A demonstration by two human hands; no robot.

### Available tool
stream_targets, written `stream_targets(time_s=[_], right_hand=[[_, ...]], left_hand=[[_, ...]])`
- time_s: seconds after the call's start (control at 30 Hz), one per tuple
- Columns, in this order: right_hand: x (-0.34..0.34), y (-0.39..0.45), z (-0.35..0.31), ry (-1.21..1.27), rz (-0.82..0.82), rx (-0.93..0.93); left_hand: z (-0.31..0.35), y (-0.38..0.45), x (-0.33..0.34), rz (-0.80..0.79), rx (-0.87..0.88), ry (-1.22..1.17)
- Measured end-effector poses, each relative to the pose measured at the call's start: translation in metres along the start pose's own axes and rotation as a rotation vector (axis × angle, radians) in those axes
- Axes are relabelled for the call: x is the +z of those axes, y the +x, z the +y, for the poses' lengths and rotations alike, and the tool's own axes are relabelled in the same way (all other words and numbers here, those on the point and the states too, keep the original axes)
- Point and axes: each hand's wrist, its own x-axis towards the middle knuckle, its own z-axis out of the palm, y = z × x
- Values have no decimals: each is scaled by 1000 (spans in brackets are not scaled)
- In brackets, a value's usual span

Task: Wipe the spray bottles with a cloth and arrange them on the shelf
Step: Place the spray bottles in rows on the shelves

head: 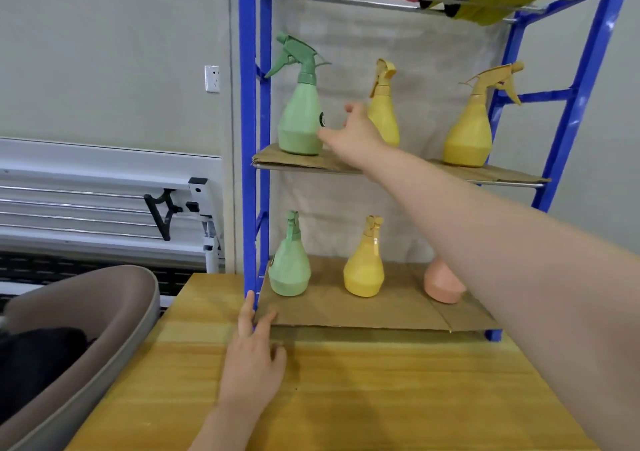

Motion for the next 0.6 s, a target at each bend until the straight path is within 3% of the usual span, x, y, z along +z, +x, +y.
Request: stream_targets(time_s=[0.17, 0.6], right_hand=[[17, 22, -4, -100, 84, -15], [56, 52, -27, 78, 113, 116]], left_hand=[[2, 1, 0, 0, -4, 33], [-3, 5, 6, 32, 9, 35]])
